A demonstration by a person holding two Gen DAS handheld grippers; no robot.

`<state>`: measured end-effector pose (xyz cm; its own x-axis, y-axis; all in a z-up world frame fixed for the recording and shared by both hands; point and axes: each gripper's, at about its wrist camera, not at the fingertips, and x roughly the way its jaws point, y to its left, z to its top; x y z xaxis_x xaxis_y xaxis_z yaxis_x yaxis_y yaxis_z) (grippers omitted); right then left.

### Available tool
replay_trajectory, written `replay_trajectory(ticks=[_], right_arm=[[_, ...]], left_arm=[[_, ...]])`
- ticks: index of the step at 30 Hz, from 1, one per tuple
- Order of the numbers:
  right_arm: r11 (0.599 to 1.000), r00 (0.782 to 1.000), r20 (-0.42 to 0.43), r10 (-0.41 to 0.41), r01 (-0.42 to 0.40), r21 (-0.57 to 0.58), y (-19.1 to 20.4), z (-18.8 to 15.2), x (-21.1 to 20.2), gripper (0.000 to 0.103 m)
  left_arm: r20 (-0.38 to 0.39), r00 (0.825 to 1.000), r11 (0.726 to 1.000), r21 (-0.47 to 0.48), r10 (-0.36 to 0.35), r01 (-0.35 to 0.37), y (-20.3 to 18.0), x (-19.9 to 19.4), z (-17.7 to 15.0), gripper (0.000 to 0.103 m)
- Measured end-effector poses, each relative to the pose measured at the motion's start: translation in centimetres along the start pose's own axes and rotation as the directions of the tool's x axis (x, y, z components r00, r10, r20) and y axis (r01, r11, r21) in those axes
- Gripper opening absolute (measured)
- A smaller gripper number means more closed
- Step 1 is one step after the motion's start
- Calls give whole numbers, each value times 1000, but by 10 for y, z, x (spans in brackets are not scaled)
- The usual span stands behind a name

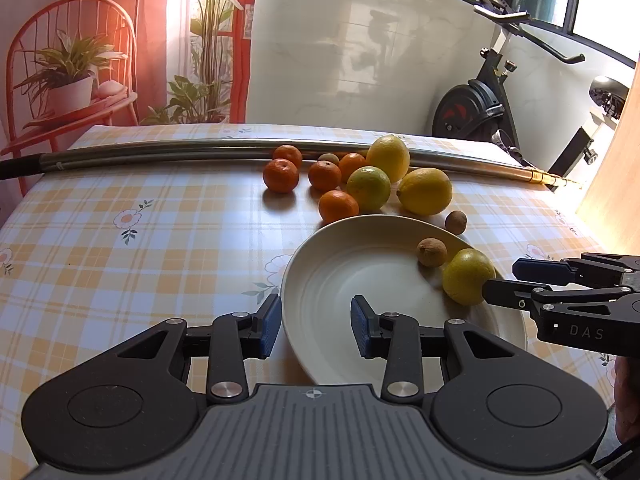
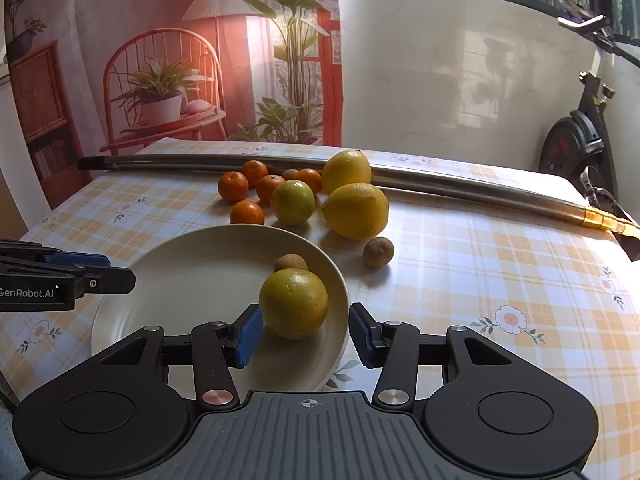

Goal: Organize fruits
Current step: 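Carry the apple over the plate and open the right tool, then move the left tool to a mandarin while the right tool approaches the large lemon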

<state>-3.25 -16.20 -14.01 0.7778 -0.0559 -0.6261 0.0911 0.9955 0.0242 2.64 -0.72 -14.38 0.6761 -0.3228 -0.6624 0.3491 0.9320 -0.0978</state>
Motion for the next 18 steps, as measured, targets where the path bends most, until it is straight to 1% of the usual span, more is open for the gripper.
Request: replay_trajectory(ticks=[10, 14, 18], right_arm=[[999, 999, 40, -37, 36, 8, -11, 9, -5, 44], [998, 997, 60, -57, 56, 18, -22, 17, -5, 44], [997, 995, 75, -73, 72, 28, -35, 26, -4, 44]], left_arm=[[1, 1000, 1000, -10, 5, -5, 4, 1, 2, 40], [6, 1000, 1000, -26, 8, -8, 8, 2, 9, 40], [25, 1000, 1000, -23, 15, -14, 11, 3, 21, 40]])
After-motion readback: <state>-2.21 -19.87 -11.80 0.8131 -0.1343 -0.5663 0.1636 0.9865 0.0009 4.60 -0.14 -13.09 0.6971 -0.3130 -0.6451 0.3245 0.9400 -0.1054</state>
